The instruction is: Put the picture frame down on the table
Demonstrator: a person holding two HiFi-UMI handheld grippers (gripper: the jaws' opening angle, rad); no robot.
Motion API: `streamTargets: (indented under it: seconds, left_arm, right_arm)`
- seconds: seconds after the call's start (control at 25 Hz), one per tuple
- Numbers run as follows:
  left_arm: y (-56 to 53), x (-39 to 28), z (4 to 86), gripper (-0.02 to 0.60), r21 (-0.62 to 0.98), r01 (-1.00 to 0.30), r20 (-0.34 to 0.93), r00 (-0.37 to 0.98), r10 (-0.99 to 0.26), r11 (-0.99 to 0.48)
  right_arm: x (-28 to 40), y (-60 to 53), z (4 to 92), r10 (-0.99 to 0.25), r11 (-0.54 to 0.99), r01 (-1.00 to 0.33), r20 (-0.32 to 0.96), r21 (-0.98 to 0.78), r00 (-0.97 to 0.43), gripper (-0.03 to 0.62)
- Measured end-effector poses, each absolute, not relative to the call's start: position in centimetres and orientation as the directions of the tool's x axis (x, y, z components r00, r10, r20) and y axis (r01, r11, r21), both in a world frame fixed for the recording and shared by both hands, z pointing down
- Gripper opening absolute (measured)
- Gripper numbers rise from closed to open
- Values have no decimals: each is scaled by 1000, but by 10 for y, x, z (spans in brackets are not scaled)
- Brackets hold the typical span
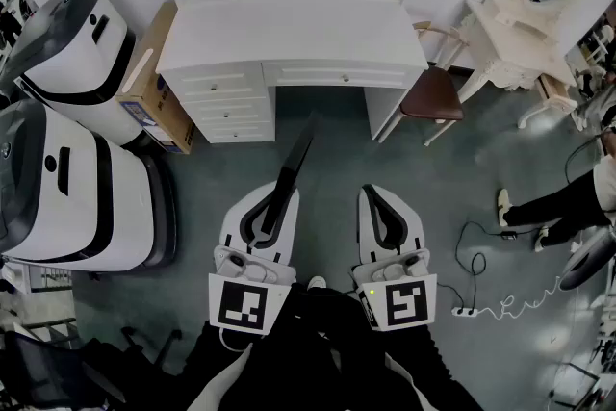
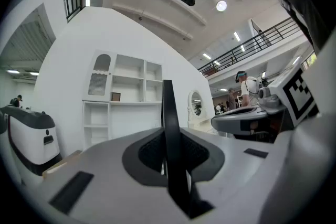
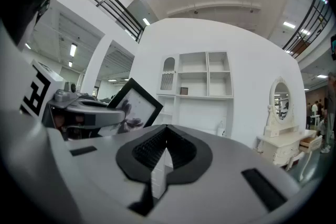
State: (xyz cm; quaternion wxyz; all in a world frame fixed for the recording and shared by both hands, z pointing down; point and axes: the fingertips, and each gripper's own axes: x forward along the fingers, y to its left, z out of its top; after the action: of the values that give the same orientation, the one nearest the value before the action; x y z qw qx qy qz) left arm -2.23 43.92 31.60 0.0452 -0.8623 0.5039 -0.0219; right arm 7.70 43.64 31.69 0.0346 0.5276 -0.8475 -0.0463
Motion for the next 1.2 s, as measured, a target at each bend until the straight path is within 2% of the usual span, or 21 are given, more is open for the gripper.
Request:
streamTargets:
  seconds: [0.68, 1.2]
  left_arm:
    - [448, -22, 315, 43, -169, -830, -15, 541, -841, -531]
    - [461, -48, 302, 43, -202, -816, -53, 561, -826, -541]
  right_arm:
    - [71, 445, 317, -905, 422, -900, -8, 107, -426, 2]
    - [43, 456, 308, -912, 400, -904, -35, 150, -409, 2]
